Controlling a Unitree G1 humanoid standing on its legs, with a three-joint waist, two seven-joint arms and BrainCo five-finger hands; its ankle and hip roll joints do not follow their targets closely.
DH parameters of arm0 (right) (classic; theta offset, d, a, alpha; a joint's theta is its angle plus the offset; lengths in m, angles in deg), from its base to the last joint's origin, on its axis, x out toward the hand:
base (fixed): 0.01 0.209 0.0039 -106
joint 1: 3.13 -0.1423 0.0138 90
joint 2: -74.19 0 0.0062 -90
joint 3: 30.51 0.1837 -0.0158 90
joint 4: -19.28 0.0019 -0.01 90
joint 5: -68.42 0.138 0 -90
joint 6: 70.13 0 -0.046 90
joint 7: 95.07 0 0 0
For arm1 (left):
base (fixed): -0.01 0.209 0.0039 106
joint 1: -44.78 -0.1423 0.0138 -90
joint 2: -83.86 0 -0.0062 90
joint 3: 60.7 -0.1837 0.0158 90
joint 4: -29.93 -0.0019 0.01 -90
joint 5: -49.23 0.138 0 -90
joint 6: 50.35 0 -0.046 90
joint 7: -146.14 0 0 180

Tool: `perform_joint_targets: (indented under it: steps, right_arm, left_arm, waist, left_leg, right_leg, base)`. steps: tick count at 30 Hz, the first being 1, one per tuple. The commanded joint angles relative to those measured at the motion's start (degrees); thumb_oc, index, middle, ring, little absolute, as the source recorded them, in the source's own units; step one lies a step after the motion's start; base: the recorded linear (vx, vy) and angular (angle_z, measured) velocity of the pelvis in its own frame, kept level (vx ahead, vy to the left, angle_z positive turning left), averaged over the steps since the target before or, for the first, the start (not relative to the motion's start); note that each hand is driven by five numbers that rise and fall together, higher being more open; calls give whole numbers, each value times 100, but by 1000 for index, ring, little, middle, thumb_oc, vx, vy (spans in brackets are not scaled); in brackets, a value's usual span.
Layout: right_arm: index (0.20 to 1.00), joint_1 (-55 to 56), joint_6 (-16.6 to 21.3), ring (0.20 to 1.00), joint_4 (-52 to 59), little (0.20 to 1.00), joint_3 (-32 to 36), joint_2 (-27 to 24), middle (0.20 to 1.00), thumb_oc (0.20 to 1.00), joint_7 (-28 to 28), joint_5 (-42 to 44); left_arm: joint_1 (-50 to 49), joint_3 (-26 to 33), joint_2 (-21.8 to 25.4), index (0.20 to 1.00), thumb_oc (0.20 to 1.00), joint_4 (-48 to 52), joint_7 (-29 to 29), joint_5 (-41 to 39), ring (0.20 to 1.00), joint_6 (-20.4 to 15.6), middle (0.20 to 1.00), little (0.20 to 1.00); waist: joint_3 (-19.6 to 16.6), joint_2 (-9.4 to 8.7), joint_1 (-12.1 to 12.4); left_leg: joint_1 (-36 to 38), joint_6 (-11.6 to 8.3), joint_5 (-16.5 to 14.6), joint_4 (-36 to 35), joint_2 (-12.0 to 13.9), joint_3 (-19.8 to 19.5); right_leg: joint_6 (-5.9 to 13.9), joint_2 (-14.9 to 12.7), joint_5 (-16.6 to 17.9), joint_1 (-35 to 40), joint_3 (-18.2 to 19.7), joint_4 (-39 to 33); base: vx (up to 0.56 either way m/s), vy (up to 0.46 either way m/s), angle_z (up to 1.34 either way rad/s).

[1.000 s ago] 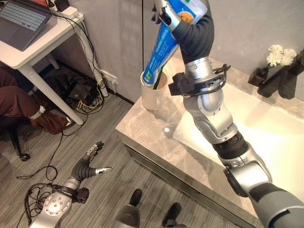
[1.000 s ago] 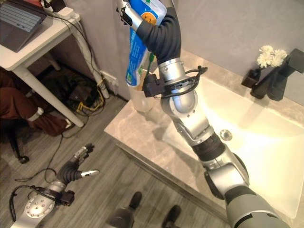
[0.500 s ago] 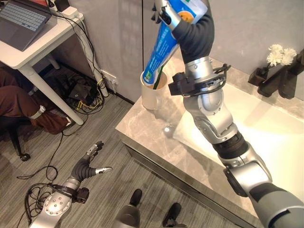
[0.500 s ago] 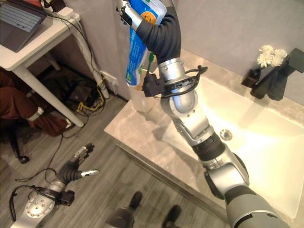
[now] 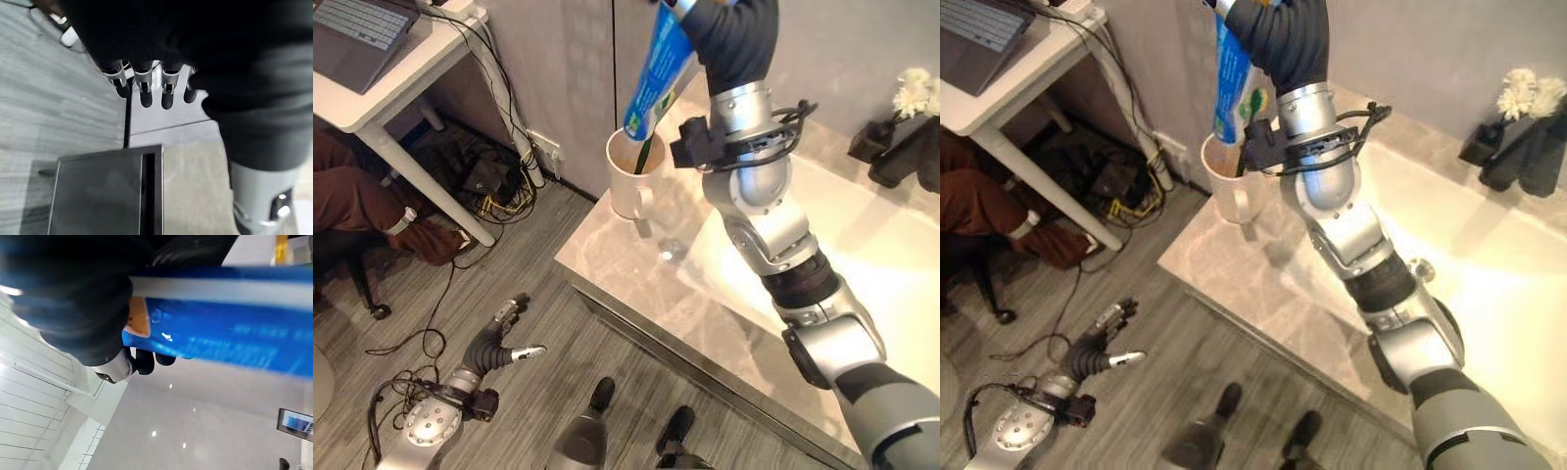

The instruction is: Put brush and paste in cup on sink, flatten towel.

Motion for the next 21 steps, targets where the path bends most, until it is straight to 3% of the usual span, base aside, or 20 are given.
perform_joint_targets:
  steps: [1,21]
  right_arm:
    - [200,-709,353,200,287,200,112,-119,200,200,-108,-189]
    - [200,-532,365,200,212,200,38,-59,200,200,24,-8]
  left_arm:
    - [-81,104,280,1000,1000,395,47,-120,1000,-282,1000,1000]
    - [-17,51,141,1000,1000,333,-10,-51,1000,-285,1000,1000]
  waist:
    - [-118,-286,85]
    - [-76,-286,16]
  left_leg:
    - [27,277,35,-90,-274,-55]
    - [31,279,24,-90,-256,-6]
  right_leg:
    - [446,-377,29,588,326,13]
    - [422,-353,38,557,392,13]
  base:
    - [17,-4,4]
    - [0,0,0]
